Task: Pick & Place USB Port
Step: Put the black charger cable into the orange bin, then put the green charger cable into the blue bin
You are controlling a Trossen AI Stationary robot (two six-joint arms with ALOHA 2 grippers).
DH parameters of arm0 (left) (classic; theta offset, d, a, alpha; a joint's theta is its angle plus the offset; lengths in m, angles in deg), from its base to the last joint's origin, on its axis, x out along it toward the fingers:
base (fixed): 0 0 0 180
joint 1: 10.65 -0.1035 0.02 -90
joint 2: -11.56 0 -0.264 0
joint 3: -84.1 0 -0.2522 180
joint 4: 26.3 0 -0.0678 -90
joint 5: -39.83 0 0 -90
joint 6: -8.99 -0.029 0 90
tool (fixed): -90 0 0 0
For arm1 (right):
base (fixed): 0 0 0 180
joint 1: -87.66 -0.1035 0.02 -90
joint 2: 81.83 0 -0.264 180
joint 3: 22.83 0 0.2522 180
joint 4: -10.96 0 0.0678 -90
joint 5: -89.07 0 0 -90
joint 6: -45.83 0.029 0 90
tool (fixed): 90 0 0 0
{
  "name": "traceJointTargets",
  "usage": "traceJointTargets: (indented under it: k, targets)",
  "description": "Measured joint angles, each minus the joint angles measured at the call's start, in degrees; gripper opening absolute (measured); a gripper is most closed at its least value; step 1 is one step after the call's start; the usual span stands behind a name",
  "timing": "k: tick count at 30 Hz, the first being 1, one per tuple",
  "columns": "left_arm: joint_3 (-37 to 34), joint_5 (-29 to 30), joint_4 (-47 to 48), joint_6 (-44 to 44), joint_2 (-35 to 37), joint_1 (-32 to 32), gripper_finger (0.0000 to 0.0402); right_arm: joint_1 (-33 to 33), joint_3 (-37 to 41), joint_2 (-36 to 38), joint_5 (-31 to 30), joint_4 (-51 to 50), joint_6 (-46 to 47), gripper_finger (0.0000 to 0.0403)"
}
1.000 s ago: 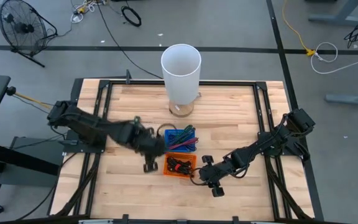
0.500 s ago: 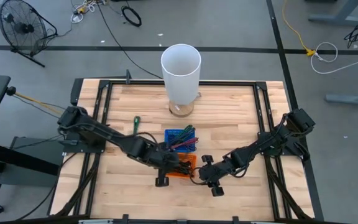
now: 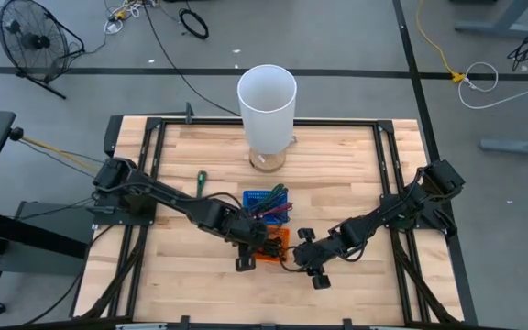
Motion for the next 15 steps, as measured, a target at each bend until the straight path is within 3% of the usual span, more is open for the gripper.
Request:
traceJointTargets:
  k: [9, 15]
  targets:
    - [-0.1, 0.9, 0.5, 1.1, -0.7, -0.5, 0.0107, 0.0, 0.0, 0.0, 0.0, 0.1, -0.4, 0.0146]
    - [-0.1, 1.4, 3.9, -0.3, 0.8, -1.9, 0.0116, 0.0, 0.0, 0.0, 0.0, 0.1, -0.4, 0.0146]
